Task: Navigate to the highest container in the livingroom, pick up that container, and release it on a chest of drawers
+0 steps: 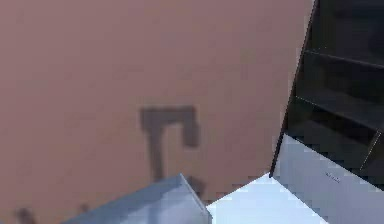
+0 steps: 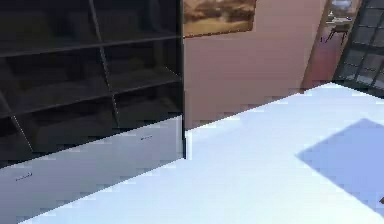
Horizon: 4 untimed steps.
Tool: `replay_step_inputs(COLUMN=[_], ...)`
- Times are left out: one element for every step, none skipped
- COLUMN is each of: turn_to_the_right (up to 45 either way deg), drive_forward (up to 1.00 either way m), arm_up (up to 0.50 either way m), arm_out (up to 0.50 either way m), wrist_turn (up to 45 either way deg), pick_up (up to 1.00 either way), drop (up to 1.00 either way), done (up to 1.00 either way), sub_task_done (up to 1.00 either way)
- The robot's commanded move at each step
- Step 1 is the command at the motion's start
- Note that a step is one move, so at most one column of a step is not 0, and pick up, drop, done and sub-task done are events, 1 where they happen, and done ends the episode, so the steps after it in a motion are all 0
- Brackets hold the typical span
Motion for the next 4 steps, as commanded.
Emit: replay_step_inputs(turn_to_the_right=[45.0, 45.0, 45.0, 12.0], drive_forward=[0.0, 0.0, 0.0, 0.0], arm_up=[0.0, 0.0, 0.0, 0.0], arm_out=[0.0, 0.0, 0.0, 0.0], wrist_turn=[0.0, 0.0, 0.0, 0.0], pick_up=[0.0, 0.0, 0.0, 0.0], drop=[0.0, 0.0, 0.0, 0.0], done=[0.0, 0.0, 0.0, 0.0], sub_task_done=[0.0, 0.0, 0.0, 0.0])
